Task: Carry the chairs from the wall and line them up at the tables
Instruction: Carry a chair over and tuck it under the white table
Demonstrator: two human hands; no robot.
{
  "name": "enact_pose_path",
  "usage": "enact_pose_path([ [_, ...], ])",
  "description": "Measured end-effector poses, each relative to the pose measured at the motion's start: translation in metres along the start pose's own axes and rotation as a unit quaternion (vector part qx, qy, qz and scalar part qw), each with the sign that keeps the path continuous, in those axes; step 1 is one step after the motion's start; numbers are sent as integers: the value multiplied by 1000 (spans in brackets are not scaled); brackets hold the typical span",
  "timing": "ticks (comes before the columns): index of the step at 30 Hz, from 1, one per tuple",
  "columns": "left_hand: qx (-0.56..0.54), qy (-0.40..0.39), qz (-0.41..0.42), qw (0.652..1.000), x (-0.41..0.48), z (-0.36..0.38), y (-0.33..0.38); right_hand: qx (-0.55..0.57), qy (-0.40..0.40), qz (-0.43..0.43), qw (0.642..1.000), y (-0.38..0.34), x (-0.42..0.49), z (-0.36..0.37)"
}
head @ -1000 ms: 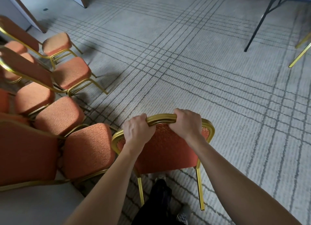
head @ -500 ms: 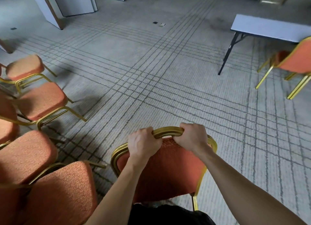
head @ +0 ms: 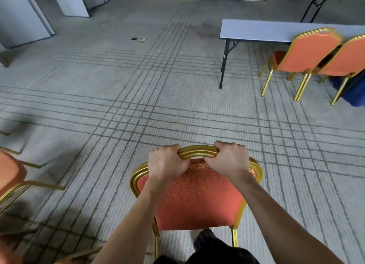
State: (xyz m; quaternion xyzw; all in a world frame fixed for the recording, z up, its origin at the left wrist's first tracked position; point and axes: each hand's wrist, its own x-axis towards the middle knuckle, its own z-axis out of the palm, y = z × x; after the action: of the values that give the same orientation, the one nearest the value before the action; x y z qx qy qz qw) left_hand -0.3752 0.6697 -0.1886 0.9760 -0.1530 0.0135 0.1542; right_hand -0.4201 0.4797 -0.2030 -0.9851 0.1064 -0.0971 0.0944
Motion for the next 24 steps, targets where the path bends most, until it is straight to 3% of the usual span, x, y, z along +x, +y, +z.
enact_pose_path([
  [12, -1, -25, 85, 996, 205, 28, 115, 0, 101, 63, 993, 129, 171, -7],
  [24, -8, -12, 146, 989, 433, 83, 159, -43, 113, 84, 989, 211, 372, 19],
])
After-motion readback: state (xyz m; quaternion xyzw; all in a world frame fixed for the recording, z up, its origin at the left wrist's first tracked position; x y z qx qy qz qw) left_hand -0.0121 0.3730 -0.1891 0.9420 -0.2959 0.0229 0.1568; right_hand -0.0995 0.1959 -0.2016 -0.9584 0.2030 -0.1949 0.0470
